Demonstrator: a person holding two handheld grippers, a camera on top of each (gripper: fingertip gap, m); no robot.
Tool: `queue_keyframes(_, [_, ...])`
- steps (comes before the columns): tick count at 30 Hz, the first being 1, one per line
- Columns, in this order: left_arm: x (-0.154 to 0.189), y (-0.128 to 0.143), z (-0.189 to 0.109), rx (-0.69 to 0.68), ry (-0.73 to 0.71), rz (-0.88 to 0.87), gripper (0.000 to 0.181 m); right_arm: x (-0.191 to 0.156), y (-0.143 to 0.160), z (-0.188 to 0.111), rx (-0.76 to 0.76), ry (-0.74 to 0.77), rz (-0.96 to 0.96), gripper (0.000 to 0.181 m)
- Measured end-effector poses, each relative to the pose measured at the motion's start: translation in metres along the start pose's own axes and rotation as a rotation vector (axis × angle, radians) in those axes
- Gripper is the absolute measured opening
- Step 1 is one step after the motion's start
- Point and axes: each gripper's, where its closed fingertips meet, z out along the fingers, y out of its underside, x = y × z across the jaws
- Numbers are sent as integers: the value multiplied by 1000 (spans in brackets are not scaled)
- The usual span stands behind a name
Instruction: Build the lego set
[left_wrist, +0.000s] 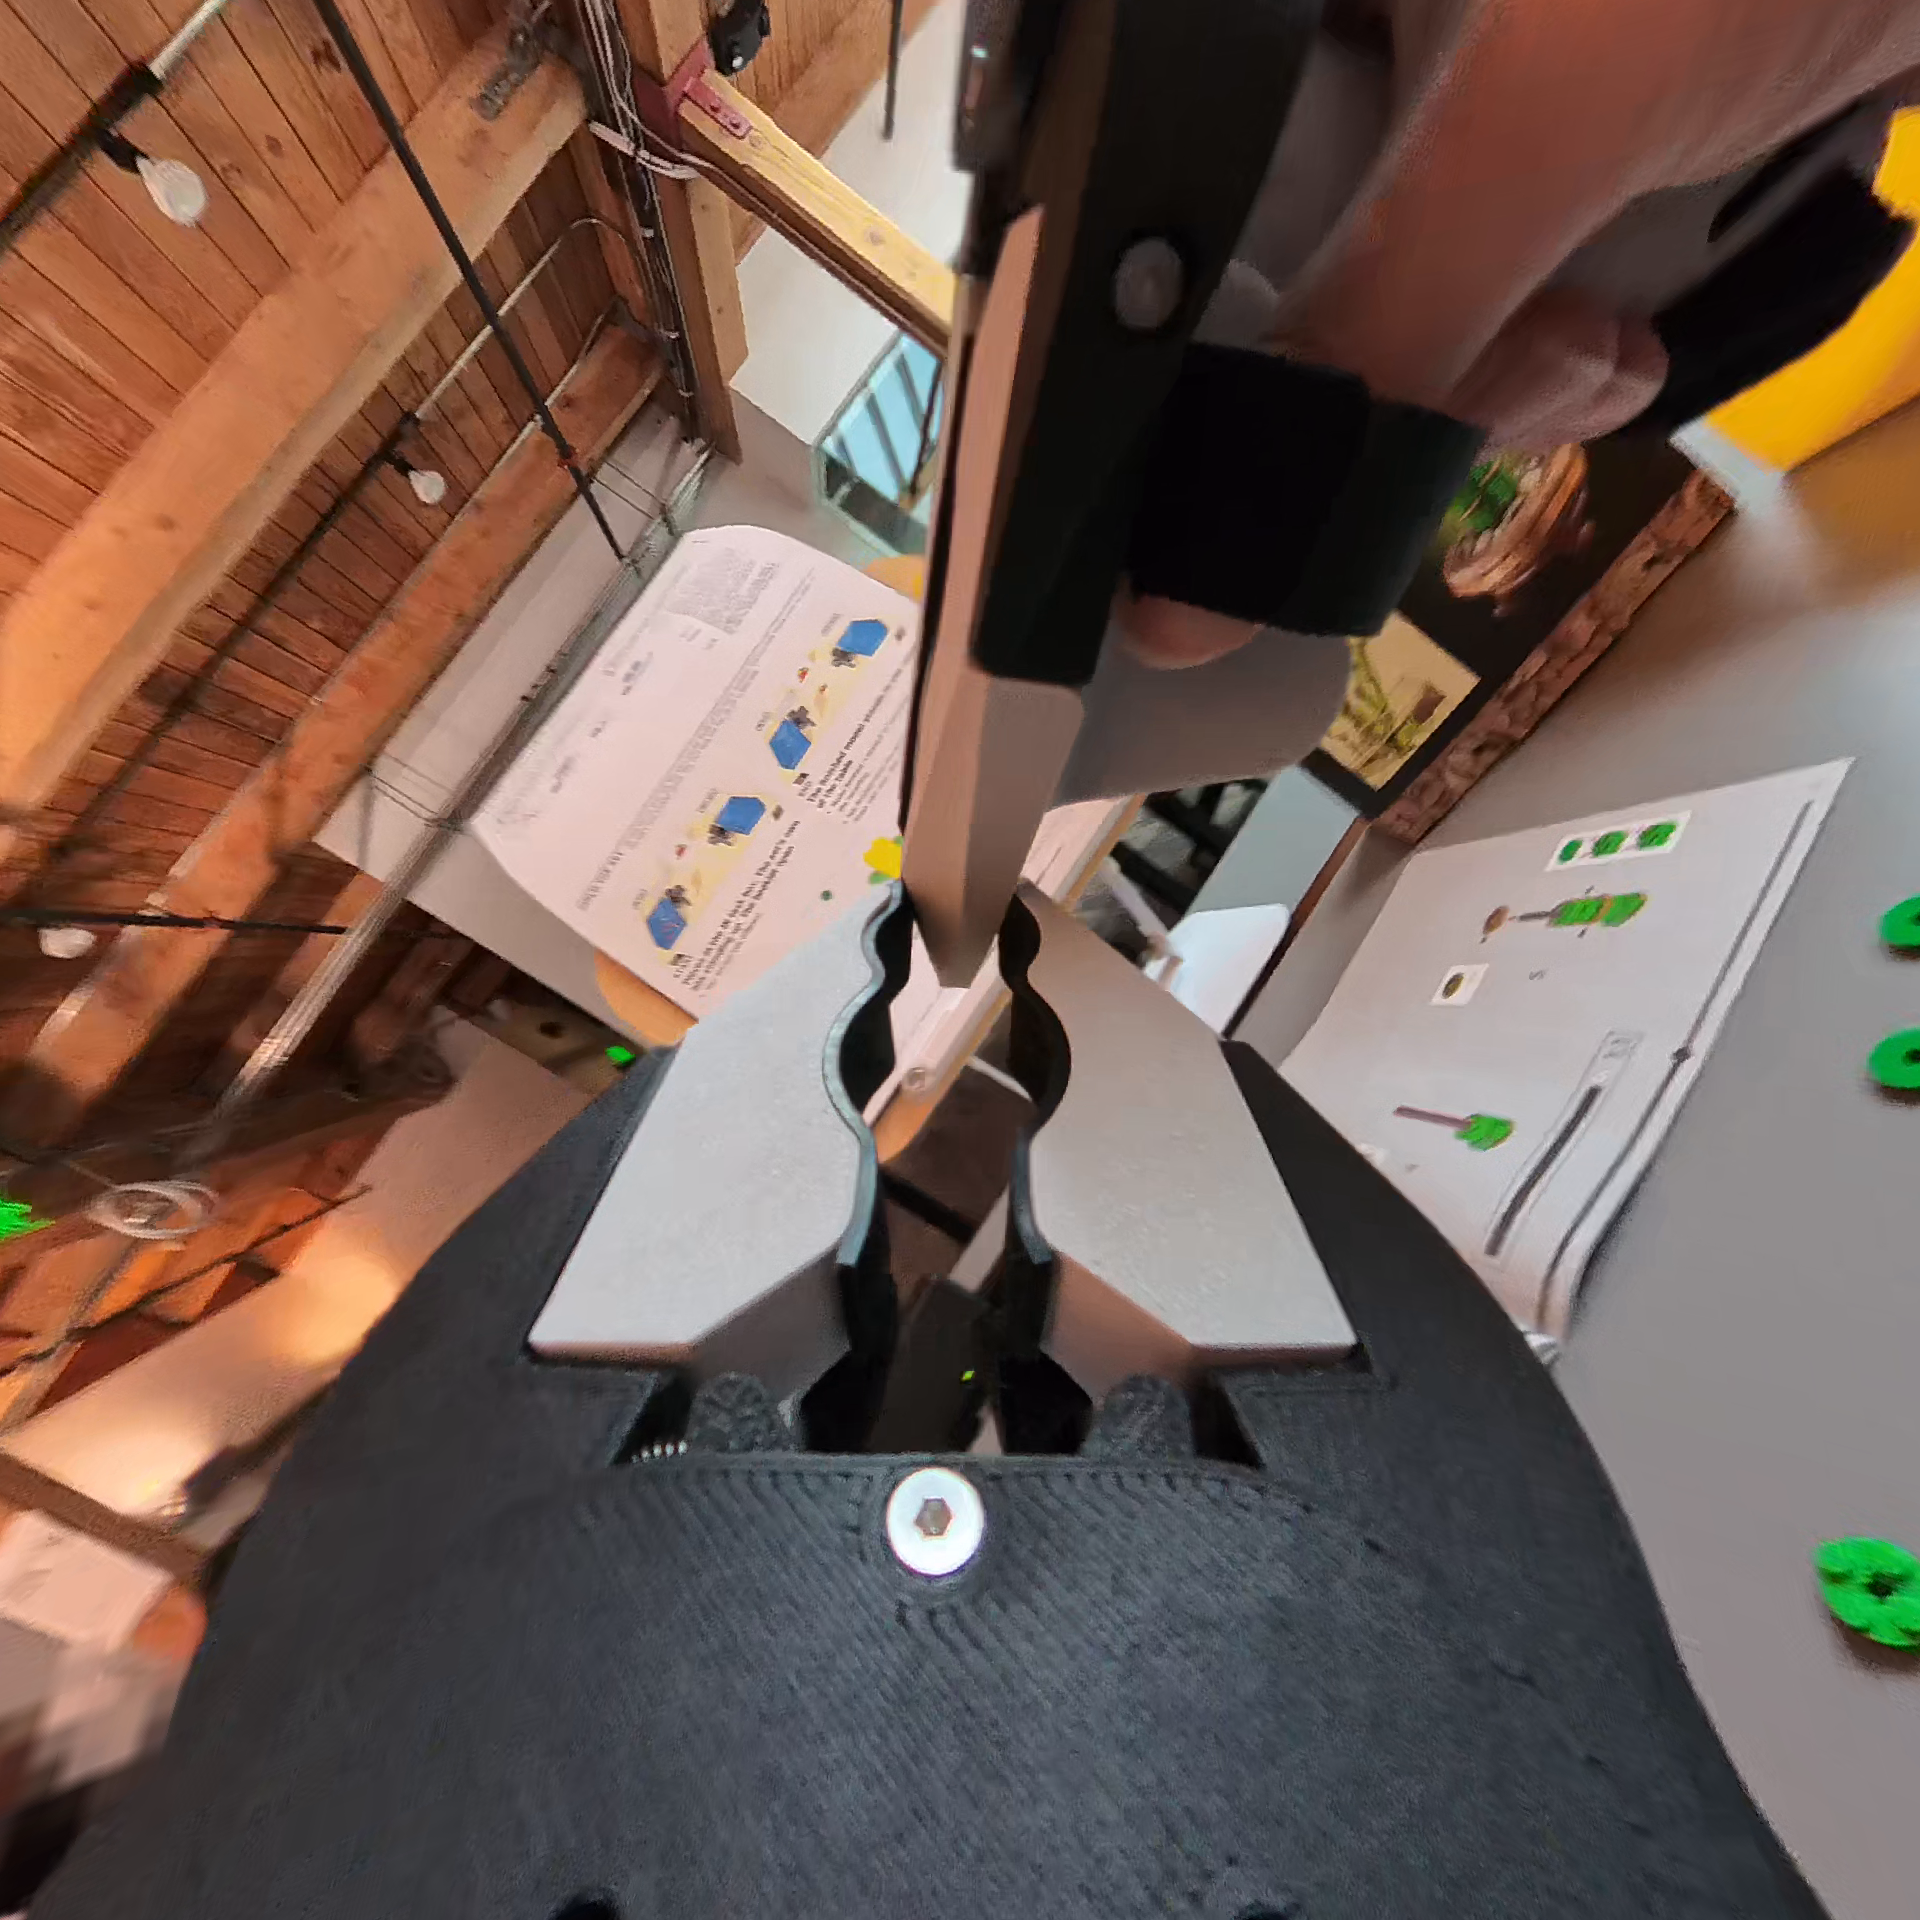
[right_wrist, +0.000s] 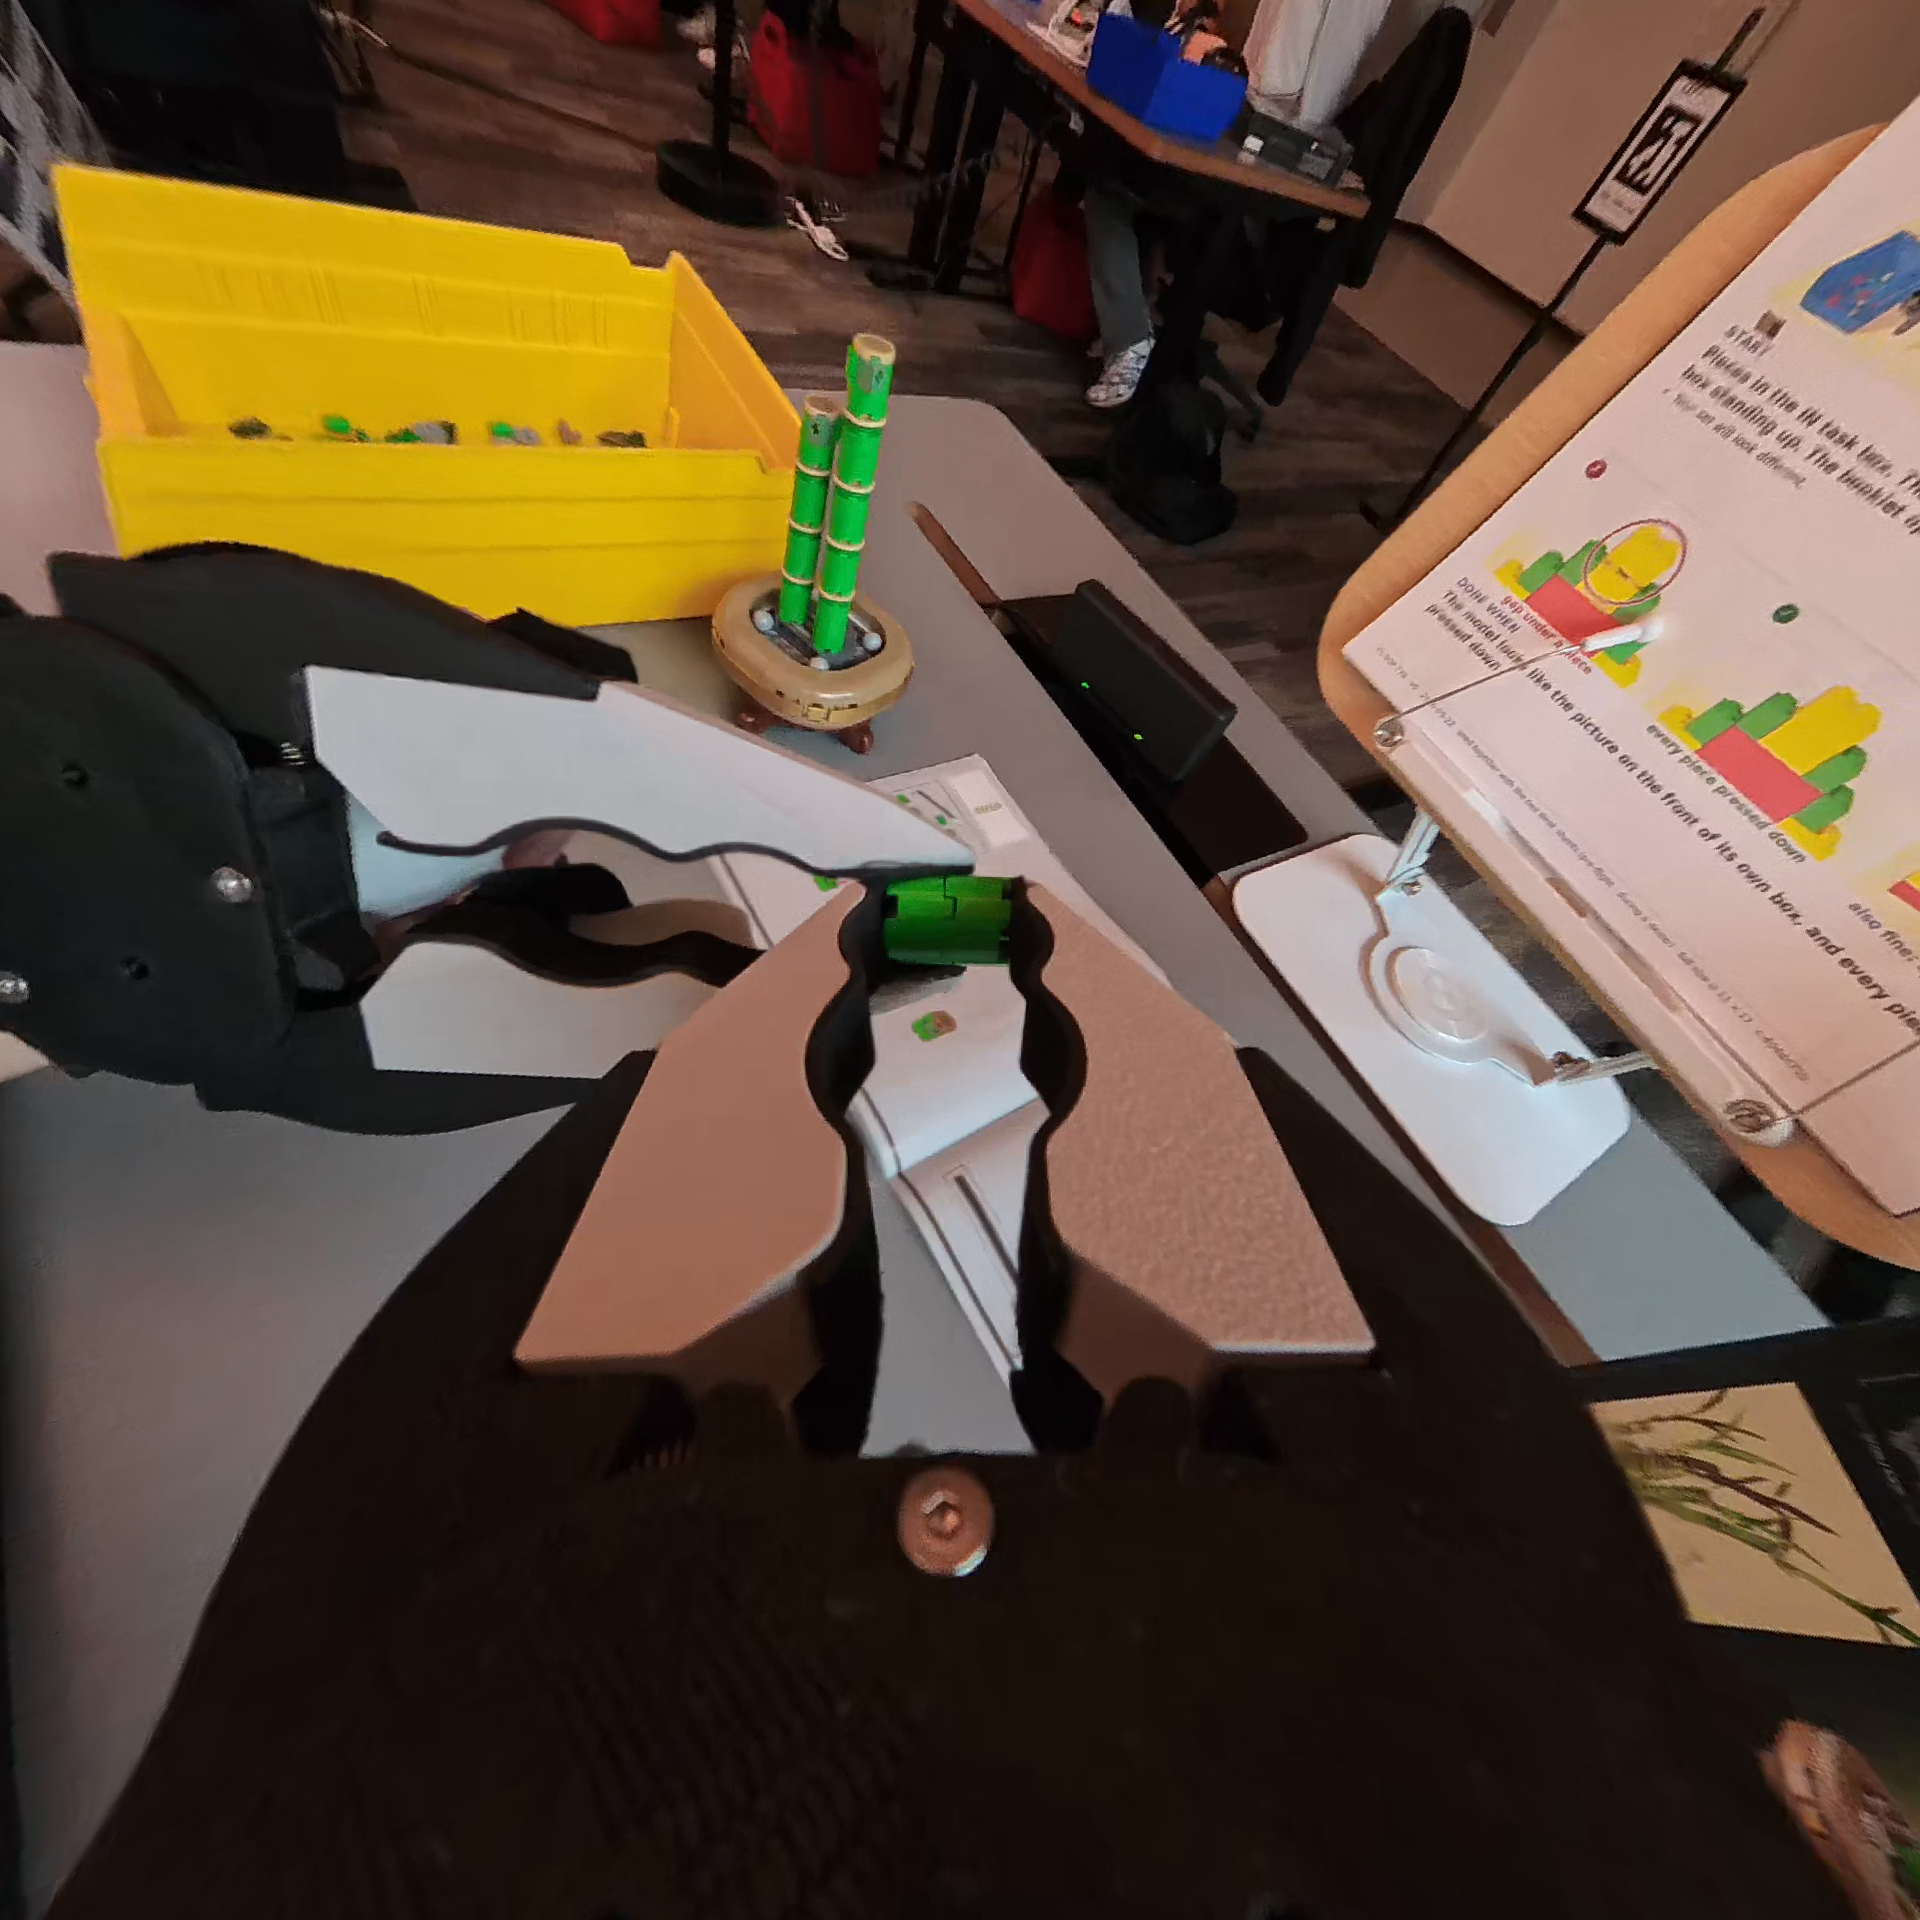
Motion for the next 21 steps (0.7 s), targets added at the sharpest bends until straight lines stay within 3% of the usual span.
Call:
queue_keyframes(1, [1,-2,0,11,19,-37,14,1,0,-2,-3,-17,20,26])
queue_keyframes(3, [2,-11,0,50,52,-131,15,10,-3,-9,22,-2,31,50])
queue_keyframes(6, [7,-26,-2,108,132,-274,17,10,-5,-19,73,-74,41,58])
queue_keyframes(13, [11,-18,0,85,119,-232,15,2,3,-12,60,-162,145,42])
queue_keyframes(17, [23,-7,2,56,225,-243,15,4,18,-4,-10,-163,173,44])
queue_keyframes(20, [31,14,4,-41,294,-259,10,15,29,-7,-47,-142,192,39])
queue_keyframes(21, [29,24,6,-81,286,-264,16,26,33,-10,-51,-100,194,39])
